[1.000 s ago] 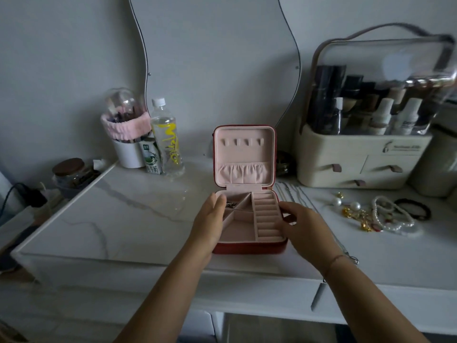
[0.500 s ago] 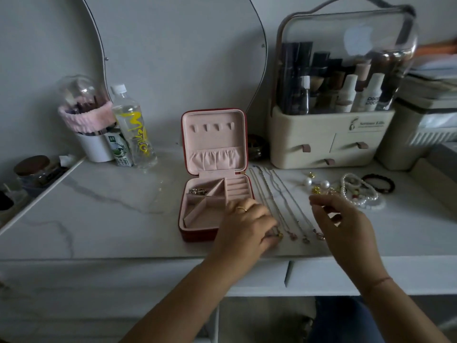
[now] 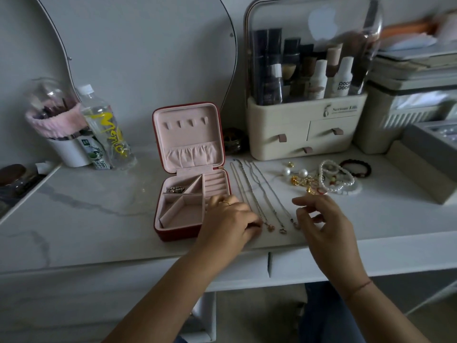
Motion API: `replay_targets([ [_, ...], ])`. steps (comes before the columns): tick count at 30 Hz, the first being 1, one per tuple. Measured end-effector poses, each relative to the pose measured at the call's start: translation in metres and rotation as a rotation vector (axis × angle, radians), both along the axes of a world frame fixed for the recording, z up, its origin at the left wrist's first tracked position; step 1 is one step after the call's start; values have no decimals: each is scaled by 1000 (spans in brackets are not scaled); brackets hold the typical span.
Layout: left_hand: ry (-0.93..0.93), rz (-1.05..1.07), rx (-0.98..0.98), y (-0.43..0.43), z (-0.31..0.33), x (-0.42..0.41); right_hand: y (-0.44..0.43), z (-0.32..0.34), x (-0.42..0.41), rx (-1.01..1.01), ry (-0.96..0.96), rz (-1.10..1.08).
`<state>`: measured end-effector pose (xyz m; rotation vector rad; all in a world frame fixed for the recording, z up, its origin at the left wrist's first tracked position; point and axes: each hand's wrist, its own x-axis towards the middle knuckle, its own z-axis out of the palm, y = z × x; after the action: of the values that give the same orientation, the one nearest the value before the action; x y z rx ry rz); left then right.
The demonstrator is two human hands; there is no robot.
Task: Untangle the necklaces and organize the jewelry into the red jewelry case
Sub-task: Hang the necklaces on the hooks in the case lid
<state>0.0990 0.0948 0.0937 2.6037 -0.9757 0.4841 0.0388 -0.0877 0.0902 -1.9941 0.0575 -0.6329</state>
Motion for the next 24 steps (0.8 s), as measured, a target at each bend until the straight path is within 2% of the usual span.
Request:
replay_targets([
  [6, -13, -11, -45, 0, -4, 0, 11, 7, -8, -7, 18, 9],
  [8, -25, -26, -118, 0, -4, 1, 16, 13, -12, 214, 124, 87],
  [12, 23, -28, -413, 4, 10, -4, 34, 31, -18, 878, 488, 373],
  [15, 168, 19, -654, 10, 23, -9, 46, 48, -13, 1150, 669, 520],
  [18, 241, 97, -803, 17, 34, -12, 54, 65, 9, 1264, 748, 589],
  [21, 100, 125, -805, 30, 41, -8, 67, 79, 38, 1279, 804, 603],
  [24, 90, 143, -863, 43, 49, -5, 80, 87, 69, 1243, 830, 579],
])
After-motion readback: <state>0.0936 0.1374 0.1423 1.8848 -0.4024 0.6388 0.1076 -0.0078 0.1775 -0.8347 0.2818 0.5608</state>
